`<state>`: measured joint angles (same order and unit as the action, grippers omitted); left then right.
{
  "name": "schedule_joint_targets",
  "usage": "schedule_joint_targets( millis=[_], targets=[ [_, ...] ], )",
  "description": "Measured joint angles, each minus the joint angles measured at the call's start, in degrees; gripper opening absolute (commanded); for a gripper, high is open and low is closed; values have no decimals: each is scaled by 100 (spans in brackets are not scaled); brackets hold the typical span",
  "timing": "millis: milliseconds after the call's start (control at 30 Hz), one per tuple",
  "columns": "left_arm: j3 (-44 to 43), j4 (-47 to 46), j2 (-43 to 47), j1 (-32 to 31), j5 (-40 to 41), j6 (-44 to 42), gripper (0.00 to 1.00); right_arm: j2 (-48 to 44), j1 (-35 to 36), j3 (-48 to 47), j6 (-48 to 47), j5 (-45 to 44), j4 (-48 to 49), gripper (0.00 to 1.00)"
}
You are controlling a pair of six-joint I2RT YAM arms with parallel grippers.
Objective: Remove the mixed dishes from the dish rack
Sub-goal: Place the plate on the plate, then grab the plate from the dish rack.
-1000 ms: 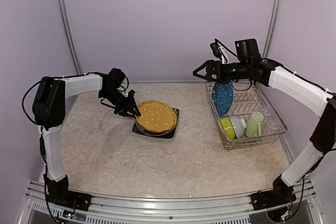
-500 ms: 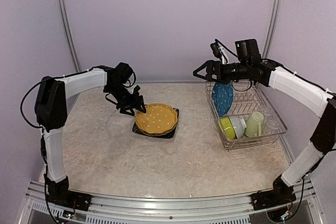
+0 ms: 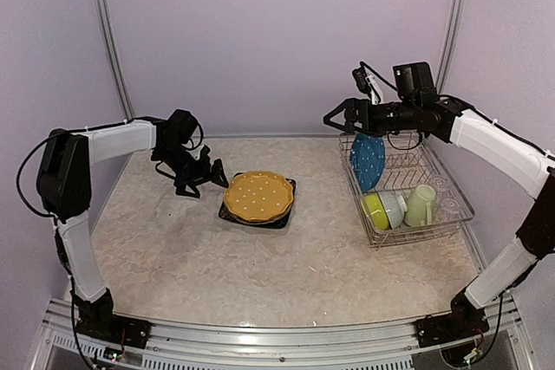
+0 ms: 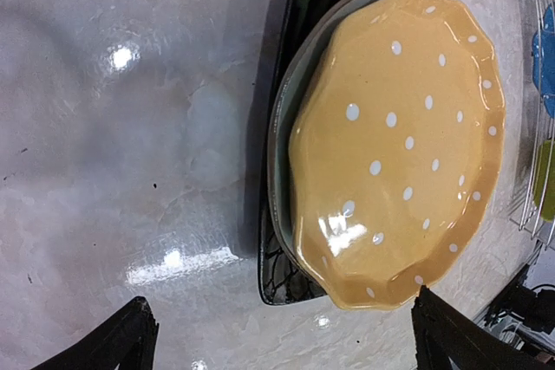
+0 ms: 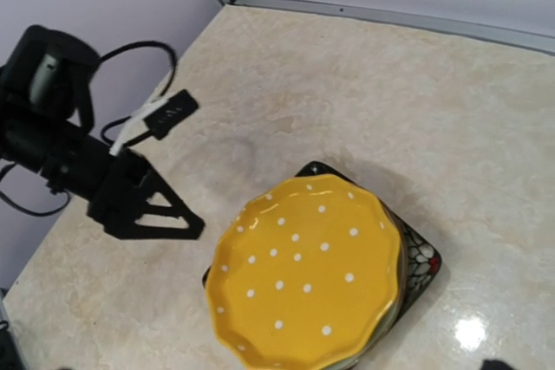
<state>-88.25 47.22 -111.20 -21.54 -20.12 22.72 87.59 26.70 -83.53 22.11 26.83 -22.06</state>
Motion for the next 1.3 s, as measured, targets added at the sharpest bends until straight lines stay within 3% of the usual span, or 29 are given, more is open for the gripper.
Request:
schedule_joint_targets(
  millis=[267, 667, 1300],
  targets=[
    [769, -678, 164, 68, -518, 247, 99, -122, -31, 2, -22, -76, -103, 99],
    [752, -1080, -247, -476, -597, 490, 99, -177, -37, 2, -37, -114, -170, 99],
    [525, -885, -472, -883, -560, 522, 99, -234, -70, 90, -109, -122, -212, 99]
  ],
)
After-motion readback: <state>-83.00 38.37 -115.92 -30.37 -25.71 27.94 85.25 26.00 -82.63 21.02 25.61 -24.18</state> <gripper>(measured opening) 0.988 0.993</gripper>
